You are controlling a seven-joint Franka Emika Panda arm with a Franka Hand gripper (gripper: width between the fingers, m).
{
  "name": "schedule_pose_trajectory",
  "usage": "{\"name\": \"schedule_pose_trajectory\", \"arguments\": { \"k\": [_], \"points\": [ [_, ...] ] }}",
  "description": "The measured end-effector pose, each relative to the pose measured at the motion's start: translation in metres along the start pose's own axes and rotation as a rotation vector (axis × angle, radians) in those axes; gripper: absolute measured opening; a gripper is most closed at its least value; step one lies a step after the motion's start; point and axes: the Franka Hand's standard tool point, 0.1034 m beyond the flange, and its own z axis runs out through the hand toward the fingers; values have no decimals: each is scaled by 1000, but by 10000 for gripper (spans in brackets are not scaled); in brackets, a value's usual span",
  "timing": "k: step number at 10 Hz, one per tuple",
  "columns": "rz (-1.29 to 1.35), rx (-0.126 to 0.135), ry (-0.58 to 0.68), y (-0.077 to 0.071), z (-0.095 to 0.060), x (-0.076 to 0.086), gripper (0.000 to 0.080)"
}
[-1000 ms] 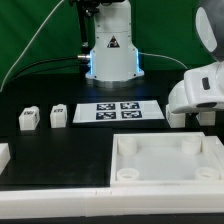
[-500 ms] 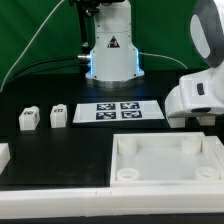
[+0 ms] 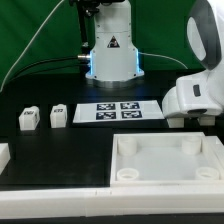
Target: Assemble one leg
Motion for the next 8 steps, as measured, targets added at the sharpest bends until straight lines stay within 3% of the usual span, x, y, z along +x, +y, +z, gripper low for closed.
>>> {"name": "schedule_pose_trajectory", "arguments": {
  "k": [1,6,8],
  "points": [
    [0,0,0,0,0,0,291],
    [0,0,4,0,-3,0,291],
    [5,0,9,5,-18,-9,291]
  ]
}}
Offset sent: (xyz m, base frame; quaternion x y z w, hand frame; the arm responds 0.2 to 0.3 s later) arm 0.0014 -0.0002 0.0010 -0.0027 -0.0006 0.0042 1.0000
